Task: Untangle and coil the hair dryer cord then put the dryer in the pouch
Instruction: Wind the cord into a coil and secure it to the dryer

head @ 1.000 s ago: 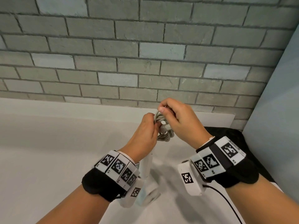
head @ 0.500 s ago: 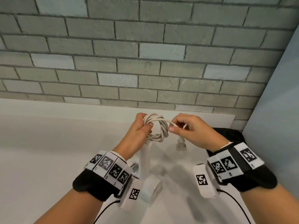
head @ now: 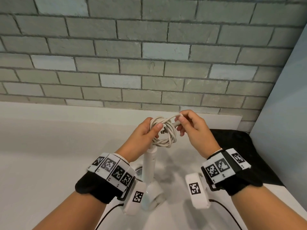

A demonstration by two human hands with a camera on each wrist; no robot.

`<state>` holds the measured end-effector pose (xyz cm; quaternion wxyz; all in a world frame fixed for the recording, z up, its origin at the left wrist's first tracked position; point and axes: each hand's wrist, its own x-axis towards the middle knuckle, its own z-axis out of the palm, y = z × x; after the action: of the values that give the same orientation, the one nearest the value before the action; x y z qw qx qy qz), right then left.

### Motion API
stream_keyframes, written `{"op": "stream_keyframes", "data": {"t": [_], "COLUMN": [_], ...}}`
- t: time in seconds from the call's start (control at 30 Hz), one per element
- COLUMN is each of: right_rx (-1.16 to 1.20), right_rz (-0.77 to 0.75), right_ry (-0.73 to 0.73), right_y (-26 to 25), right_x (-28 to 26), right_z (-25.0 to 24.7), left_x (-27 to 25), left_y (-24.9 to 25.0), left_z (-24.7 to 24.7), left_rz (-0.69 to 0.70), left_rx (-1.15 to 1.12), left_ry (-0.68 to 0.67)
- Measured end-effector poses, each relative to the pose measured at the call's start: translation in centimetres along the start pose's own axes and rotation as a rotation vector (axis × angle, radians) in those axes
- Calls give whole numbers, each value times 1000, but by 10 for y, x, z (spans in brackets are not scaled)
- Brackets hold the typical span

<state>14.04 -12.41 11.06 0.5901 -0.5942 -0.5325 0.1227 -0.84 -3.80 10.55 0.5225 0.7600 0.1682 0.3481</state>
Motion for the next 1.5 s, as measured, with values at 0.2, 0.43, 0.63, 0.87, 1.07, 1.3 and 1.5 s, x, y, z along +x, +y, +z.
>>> {"op": "stream_keyframes", "data": {"t": [0.2, 0.43, 0.63, 0.87, 1.07, 1.3, 1.5], "right_rx": [311, 642, 666, 253, -47, -736, -864], "right_rz": [88, 325, 434, 421, 465, -122, -372], "right_ry": [57, -81, -204, -275, -166, -126, 0], "right_y": [1, -5, -9, -22, -25, -29, -10], "right_x": [1, 2, 3, -5, -9, -17, -32], "right_z": [17, 27, 25, 25, 20, 7, -1], "left_x": [1, 6, 8, 8, 10, 13, 15], "left_y": [1, -4, -4, -5, -7, -4, 2], "left_z": [0, 1, -4, 9, 3, -6, -18], "left_rz": [-38, -141, -101, -71, -93, -241, -353], "left_rx": [-40, -244, -148, -94, -98, -243, -501], "left_ry": [4, -95, 18, 109, 179, 244, 220]}}
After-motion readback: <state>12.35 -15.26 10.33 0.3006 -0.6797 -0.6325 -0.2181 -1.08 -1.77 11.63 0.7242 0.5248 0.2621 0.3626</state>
